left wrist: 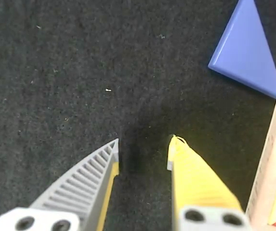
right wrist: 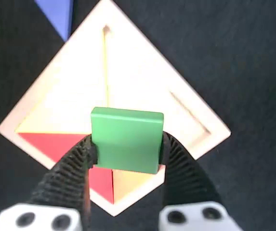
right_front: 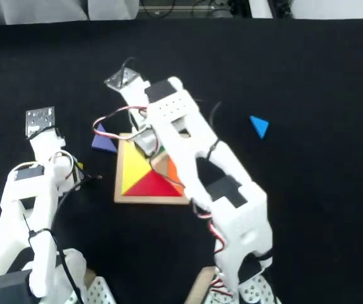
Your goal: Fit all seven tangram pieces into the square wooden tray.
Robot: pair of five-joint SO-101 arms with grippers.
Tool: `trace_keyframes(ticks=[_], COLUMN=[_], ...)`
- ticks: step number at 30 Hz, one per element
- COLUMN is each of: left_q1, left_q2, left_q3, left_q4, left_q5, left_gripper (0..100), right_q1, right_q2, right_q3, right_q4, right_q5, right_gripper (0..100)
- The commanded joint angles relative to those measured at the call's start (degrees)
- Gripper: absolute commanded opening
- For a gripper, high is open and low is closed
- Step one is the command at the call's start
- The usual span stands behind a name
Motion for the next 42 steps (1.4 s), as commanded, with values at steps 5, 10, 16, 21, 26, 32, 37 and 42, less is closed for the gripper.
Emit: trace_keyframes(ticks=[5,10,16,21,26,32,37,42], left_q1=[-0.4,-0.4,-0.4,-0.4,-0.4,-0.4,-0.4,-0.4], left_q2=[-0.35,-0.35,-0.35,-0.35,-0.35,-0.44,-0.44,-0.44], left_q3=[-0.75,-0.66,-0.66,-0.66,-0.66,-0.66,-0.66,-0.66], left_q4=[-1.05,-1.05,-1.05,-1.05,-1.05,-1.05,-1.05,-1.05], left_q5=[0.62,0.62,0.62,0.62,0.62,0.62,0.62,0.62], left_gripper=[17,17,17,17,17,17,17,17], right_q1=[-1.76,-1.49,-1.67,-1.41,-1.76,-1.67,-1.67,-1.76], right_q2=[1.8,3.56,4.35,4.35,4.35,4.44,4.44,4.44], right_q3=[-0.4,-0.48,-0.48,0.04,0.04,0.13,0.13,0.13], right_q4=[-2.2,-4.31,-4.57,-4.22,-4.04,-2.55,-1.32,-1.41], right_q5=[-0.09,-0.35,-0.44,-0.44,-0.44,-0.44,-0.35,-0.18], right_gripper=[2.5,2.2,2.5,2.6,2.7,4.3,14.7,14.8])
